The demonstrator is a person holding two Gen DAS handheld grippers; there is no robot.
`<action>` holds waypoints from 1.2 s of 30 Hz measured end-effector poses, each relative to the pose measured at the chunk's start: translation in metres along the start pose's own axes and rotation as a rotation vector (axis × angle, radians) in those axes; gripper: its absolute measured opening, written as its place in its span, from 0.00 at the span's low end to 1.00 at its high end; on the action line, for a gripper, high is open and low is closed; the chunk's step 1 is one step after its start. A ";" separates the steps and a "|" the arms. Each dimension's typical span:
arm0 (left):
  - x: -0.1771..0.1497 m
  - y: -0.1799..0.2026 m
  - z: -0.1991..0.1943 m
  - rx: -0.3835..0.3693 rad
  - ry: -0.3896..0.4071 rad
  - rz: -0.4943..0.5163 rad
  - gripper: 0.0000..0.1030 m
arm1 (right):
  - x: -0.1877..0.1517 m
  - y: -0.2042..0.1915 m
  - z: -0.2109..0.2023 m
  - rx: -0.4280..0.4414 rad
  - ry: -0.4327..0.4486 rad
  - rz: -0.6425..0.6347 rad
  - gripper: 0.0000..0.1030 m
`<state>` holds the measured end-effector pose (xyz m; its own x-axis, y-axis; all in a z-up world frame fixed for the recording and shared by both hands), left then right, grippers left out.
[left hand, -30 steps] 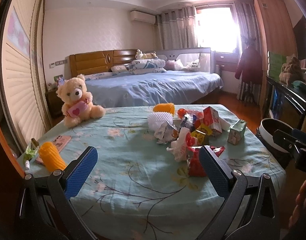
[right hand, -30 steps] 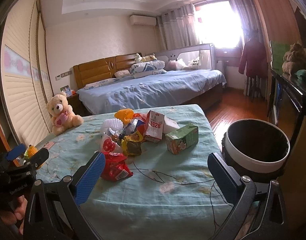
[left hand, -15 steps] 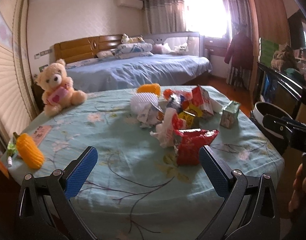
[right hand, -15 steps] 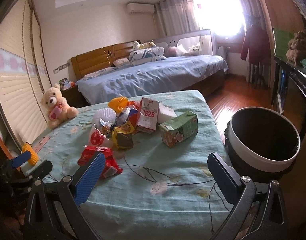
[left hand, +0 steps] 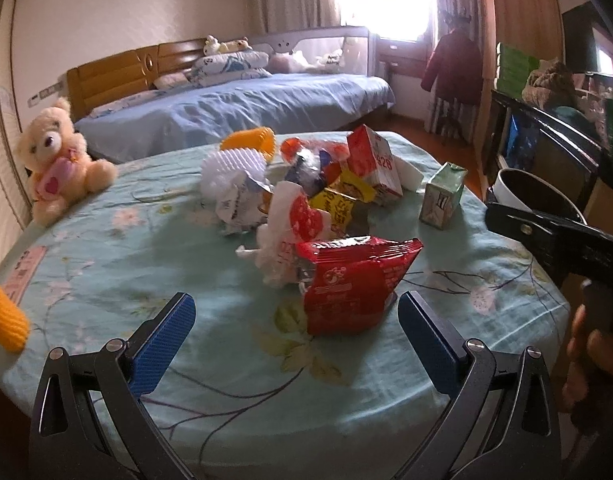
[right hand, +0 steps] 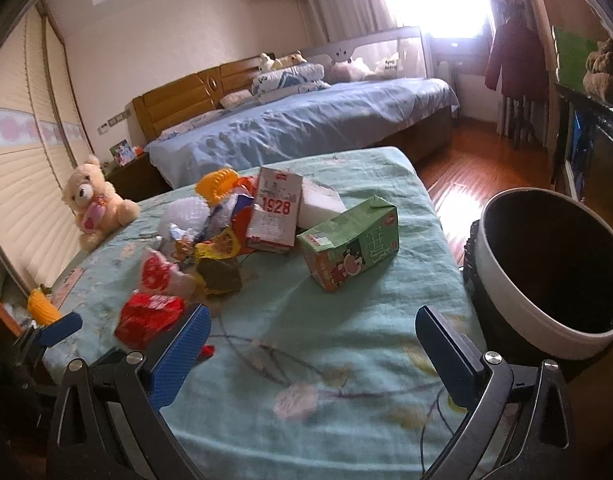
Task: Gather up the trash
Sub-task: 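Grasp the red snack bag with the left tool while the right tool grasps the green juice carton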
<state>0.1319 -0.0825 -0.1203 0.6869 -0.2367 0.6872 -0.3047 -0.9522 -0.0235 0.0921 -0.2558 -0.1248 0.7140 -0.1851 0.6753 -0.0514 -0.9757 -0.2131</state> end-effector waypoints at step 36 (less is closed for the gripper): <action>0.013 0.053 0.011 -0.238 -0.043 0.098 0.23 | 0.023 0.031 0.017 -0.018 -0.060 0.100 0.30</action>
<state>0.1320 -0.1385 -0.1207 0.6723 -0.3384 0.6584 -0.5141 -0.8534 0.0863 0.1187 -0.2885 -0.1280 0.7449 -0.2746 0.6080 -0.1364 -0.9548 -0.2640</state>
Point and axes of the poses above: each gripper's, at about its wrist camera, not at the fingertips, and z roughly the way its jaws point, y to its right, x to its top, the point moved 8 cm from there along z, roughly the way its jaws point, and after that the axes turned 9 degrees about -y, right-handed, at the moved point
